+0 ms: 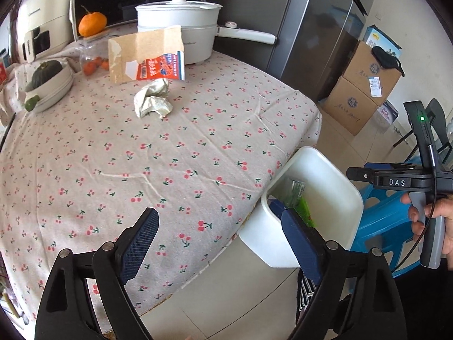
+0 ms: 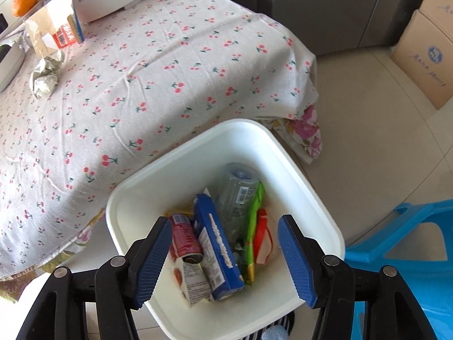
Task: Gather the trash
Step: 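Grasp the crumpled pale plastic bag with the left gripper and lift it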
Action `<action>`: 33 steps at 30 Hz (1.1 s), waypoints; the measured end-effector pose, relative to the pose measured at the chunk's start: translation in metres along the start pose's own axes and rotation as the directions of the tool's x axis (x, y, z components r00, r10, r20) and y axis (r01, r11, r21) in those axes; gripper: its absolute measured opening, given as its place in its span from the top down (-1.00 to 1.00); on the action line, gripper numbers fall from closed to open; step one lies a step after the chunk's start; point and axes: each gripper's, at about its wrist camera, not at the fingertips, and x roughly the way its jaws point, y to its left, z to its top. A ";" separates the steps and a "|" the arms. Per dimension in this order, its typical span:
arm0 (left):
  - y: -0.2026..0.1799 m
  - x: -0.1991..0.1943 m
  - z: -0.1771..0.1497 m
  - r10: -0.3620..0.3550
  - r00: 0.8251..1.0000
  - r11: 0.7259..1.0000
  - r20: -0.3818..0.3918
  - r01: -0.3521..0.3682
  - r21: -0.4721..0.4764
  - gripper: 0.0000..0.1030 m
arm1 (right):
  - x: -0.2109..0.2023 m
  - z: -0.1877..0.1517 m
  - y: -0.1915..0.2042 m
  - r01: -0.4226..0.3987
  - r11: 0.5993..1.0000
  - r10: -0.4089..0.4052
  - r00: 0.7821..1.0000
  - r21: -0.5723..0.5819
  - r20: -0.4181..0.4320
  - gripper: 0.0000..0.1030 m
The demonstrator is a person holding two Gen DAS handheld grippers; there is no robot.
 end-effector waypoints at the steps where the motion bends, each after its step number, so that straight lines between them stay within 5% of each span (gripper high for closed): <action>1: 0.006 -0.002 0.000 0.013 1.000 1.000 0.003 -0.013 -0.009 -0.81 | -0.002 0.001 0.007 -0.005 1.000 0.005 1.000 -0.012 0.012 -0.41; 15: 0.075 0.012 0.010 0.217 0.976 0.971 -0.004 -0.217 -0.098 -1.00 | 0.005 0.031 0.090 -0.021 0.989 0.035 0.995 -0.145 0.095 -0.59; 26: 0.096 0.078 0.085 0.184 0.983 0.976 0.015 -0.181 -0.124 -0.98 | 0.022 0.068 0.119 -0.007 0.982 0.033 0.991 -0.190 0.132 -0.61; 33: 0.108 0.134 0.135 0.171 0.985 0.979 0.026 -0.166 -0.115 -0.69 | 0.038 0.077 0.114 0.036 0.966 -0.002 0.991 -0.254 0.134 -0.61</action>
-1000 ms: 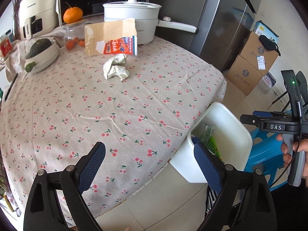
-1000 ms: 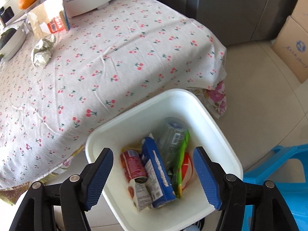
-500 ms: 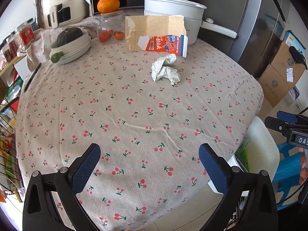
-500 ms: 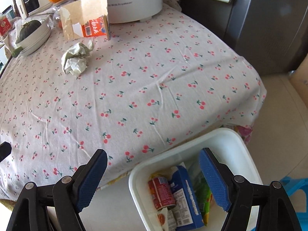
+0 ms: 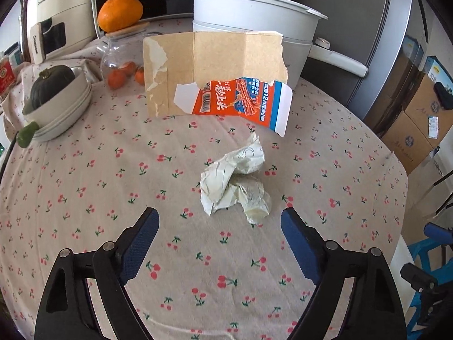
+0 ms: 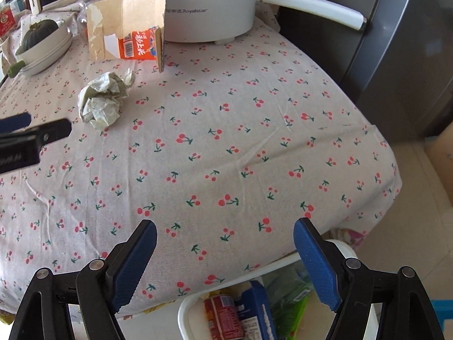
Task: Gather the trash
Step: 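Grasp the crumpled pale plastic bag with the left gripper and lift it, then grasp the torn cardboard box edge with the right gripper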
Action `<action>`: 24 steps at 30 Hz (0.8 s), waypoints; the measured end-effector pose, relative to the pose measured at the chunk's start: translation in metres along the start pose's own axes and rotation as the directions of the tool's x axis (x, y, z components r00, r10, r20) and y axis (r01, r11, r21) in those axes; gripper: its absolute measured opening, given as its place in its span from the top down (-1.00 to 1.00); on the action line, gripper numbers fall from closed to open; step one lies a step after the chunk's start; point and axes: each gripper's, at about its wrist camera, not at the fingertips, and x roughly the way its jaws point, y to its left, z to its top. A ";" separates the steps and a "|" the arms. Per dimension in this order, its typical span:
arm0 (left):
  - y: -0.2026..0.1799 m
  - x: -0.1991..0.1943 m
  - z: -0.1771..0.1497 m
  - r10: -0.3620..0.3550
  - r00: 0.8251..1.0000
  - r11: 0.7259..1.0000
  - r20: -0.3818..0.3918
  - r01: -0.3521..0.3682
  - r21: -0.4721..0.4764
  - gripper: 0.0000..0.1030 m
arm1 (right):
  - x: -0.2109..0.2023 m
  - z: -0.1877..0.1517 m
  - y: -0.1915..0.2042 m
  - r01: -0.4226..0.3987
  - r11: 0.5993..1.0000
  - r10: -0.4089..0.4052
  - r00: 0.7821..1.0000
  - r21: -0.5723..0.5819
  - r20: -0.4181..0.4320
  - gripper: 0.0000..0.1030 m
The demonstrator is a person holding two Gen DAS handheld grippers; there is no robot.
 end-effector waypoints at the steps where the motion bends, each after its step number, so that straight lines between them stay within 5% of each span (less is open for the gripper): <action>1: 0.001 0.008 0.005 -0.007 1.000 1.000 -0.002 0.007 -0.011 -0.65 | 0.001 0.000 -0.002 0.000 1.000 0.000 1.000 -0.002 0.001 -0.61; 2: 0.002 0.016 0.009 -0.017 1.000 1.000 -0.007 0.017 -0.022 -0.60 | 0.003 0.000 -0.005 0.000 1.000 0.000 1.000 -0.001 0.001 -0.61; 7: 0.012 0.040 0.008 -0.123 0.992 0.985 -0.034 0.118 -0.123 0.29 | 0.006 0.000 -0.014 -0.009 1.000 0.009 1.000 0.024 0.001 -0.61; 13: 0.014 0.006 -0.013 -0.100 0.994 0.991 -0.042 0.095 -0.096 0.37 | 0.009 0.001 -0.009 -0.022 0.999 0.022 1.000 0.027 0.014 -0.61; 18: 0.036 -0.044 -0.050 -0.082 0.997 0.990 -0.014 0.080 -0.115 0.37 | 0.016 0.001 0.009 -0.125 0.992 0.125 0.992 0.026 0.012 -0.61; 24: 0.082 -0.084 -0.071 -0.048 0.999 0.982 -0.002 0.047 -0.185 0.37 | 0.033 0.041 0.034 -0.173 0.983 0.167 0.982 0.060 0.090 -0.61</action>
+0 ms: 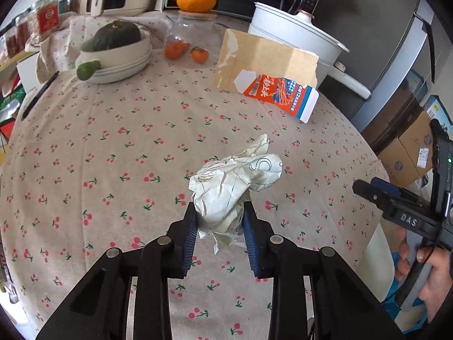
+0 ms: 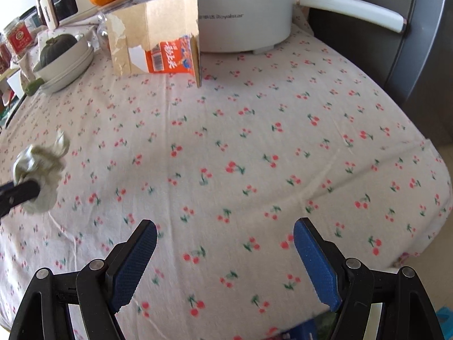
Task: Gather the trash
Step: 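Grasp the torn cardboard box edge with the right gripper, then carry both over the bin, open the left gripper to drop the bag while the right drops the box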
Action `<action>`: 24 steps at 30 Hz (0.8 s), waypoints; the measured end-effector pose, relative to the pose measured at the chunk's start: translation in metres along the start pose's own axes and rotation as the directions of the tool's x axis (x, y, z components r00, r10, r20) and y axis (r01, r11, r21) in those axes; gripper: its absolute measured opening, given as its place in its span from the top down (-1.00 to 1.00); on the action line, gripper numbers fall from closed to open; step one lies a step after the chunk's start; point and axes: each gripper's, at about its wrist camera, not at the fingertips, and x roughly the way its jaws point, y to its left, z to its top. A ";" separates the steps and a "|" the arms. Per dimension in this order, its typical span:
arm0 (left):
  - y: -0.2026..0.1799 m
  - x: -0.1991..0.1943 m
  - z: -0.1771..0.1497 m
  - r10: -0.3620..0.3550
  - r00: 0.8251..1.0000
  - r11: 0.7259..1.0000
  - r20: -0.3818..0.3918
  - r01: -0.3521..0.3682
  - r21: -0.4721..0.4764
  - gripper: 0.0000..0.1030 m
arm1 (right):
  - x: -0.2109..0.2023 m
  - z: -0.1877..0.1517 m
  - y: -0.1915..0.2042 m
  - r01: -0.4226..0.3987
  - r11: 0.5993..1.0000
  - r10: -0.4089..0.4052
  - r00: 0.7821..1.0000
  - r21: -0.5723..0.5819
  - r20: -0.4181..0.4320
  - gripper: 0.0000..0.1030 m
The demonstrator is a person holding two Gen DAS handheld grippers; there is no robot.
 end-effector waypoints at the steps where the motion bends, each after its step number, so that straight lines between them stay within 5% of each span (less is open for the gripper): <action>1: 0.006 -0.007 -0.001 0.009 1.000 1.000 0.012 -0.009 0.001 0.37 | 0.005 0.009 0.003 -0.010 1.000 0.010 1.000 0.008 0.023 -0.61; 10: 0.054 -0.033 -0.001 0.097 0.993 0.995 0.065 -0.098 0.018 0.37 | 0.065 0.083 0.021 0.027 0.999 -0.029 0.991 0.022 0.127 -0.58; 15: 0.071 -0.026 0.001 0.111 0.993 0.994 0.044 -0.110 -0.027 0.37 | 0.094 0.109 0.026 0.027 1.000 -0.025 0.991 -0.012 0.134 -0.06; 19: 0.075 -0.022 0.003 0.118 0.992 0.992 0.038 -0.116 -0.038 0.37 | 0.105 0.116 0.022 0.026 1.000 -0.024 0.993 -0.011 0.113 0.86; 24: 0.075 -0.023 0.004 0.104 0.994 0.993 0.040 -0.101 -0.068 0.37 | 0.085 0.107 0.012 -0.047 0.997 0.039 0.993 0.067 0.110 0.92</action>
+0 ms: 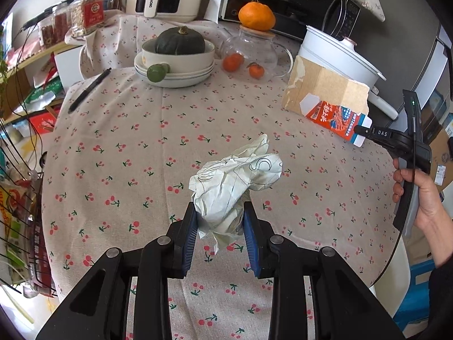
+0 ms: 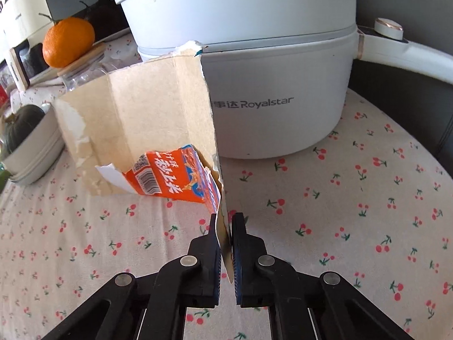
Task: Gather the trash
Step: 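Carry both over the bin, open the left gripper to drop the bag while the right drops the box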
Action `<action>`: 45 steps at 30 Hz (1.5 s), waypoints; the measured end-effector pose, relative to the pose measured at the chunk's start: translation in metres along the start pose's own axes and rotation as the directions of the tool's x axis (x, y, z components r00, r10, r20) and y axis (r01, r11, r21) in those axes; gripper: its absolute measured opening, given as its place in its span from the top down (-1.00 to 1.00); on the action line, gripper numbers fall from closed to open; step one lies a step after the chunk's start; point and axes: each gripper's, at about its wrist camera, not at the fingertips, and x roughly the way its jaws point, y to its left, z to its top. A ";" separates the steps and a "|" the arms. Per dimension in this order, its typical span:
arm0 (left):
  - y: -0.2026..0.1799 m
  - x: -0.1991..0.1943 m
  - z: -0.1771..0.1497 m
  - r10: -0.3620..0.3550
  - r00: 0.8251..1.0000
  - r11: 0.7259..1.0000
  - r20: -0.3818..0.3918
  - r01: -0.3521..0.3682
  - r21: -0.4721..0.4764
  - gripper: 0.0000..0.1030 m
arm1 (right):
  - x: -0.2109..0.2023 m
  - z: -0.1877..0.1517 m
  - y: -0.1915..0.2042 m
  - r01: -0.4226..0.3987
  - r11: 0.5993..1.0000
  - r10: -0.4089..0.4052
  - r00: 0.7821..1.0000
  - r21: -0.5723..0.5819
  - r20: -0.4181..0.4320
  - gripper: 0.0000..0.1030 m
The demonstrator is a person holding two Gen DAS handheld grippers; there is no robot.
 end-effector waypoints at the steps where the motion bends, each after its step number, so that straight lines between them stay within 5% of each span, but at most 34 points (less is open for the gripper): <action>1: -0.001 -0.001 0.000 -0.008 1.000 1.000 0.001 0.008 -0.009 0.37 | -0.008 -0.003 0.000 -0.007 1.000 0.007 1.000 -0.002 -0.001 0.93; 14: -0.041 -0.046 -0.028 -0.053 0.999 0.998 0.015 0.052 0.029 0.36 | -0.148 -0.058 -0.003 -0.045 0.998 0.045 0.999 -0.053 -0.012 0.97; 27: -0.070 -0.090 -0.077 -0.146 0.989 0.987 0.007 0.146 0.062 0.37 | -0.237 -0.118 -0.036 -0.020 1.000 0.020 1.000 -0.010 -0.002 0.97; 36: -0.122 -0.086 -0.110 -0.230 0.970 0.948 -0.084 0.243 0.207 0.36 | -0.274 -0.153 -0.084 0.049 0.994 -0.046 0.998 0.096 -0.035 0.97; 45: -0.213 -0.082 -0.143 -0.297 0.943 0.861 -0.152 0.334 0.385 0.36 | -0.311 -0.185 -0.139 0.186 0.974 -0.181 0.982 0.126 -0.045 0.96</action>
